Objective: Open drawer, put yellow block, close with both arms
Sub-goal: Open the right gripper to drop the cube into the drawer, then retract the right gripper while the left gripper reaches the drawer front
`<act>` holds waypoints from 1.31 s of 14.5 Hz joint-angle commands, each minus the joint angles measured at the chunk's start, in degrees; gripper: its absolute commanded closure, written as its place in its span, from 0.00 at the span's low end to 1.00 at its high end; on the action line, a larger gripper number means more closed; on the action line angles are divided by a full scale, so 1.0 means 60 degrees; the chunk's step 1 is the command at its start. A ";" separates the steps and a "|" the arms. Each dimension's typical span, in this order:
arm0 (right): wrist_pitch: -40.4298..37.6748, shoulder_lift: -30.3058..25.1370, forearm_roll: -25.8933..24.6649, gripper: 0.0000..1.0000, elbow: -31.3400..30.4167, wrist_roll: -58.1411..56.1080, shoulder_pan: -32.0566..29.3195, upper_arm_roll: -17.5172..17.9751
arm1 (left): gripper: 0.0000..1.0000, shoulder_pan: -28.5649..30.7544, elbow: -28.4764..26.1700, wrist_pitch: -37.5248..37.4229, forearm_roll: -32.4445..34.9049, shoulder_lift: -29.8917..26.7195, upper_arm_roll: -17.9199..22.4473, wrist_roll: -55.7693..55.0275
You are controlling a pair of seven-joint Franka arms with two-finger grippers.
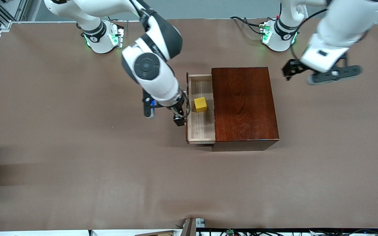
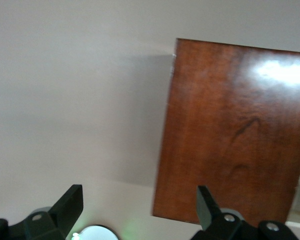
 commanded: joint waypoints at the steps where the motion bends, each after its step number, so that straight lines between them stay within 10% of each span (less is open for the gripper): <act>1: -0.0892 -0.0377 0.0099 0.00 0.0045 -0.1156 -0.0583 0.0121 | 0.00 0.0032 0.0796 -0.0064 -0.0159 0.0855 -0.0748 -0.1394; 5: -0.1817 -0.0918 0.0128 0.00 0.0252 -0.2871 -0.1374 0.0106 | 0.00 -0.0230 0.1953 0.0053 -0.0056 0.2348 -0.1848 -0.3958; 13: -0.2842 -0.1739 0.0158 0.00 0.0266 -0.6195 -0.2956 0.0107 | 0.00 -0.2530 0.3361 0.3066 0.0221 0.4869 -0.1747 -0.8455; 19: -0.3852 -0.2164 0.0274 0.00 0.0281 -0.8920 -0.4156 0.0121 | 0.00 -0.5088 0.4723 0.4474 0.0764 0.6700 0.0106 -1.1577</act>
